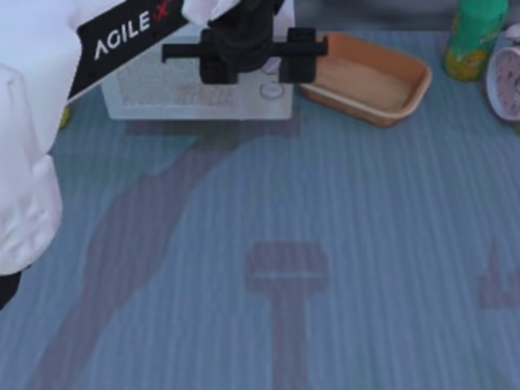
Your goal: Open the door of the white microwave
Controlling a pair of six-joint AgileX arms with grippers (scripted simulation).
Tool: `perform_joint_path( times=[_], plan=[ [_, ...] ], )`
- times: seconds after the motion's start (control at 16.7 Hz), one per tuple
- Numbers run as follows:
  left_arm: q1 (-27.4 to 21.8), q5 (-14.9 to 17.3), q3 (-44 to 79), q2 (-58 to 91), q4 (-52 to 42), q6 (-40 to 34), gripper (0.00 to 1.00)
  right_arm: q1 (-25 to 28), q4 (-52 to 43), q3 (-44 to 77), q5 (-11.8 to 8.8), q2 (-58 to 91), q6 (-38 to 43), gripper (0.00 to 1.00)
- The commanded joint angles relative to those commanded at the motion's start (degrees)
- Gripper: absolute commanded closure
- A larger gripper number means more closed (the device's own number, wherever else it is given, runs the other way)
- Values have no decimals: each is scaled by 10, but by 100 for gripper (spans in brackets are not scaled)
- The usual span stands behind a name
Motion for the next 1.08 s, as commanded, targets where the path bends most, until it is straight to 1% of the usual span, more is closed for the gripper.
perform_joint_path(
  times=[0.06,0.24,0.6,1.08],
  plan=[
    [-19,13,-18,0,1,-5,100,0,0,0,0,0,0,0],
    [-18,9,-32,-15,10,-8,100,0,0,0,0,0,0,0],
    [-18,-7,-105,-62,34,-16,100,0,0,0,0,0,0,0],
    [-17,-9,-107,-66,36,-17,100,0,0,0,0,0,0,0]
  ],
)
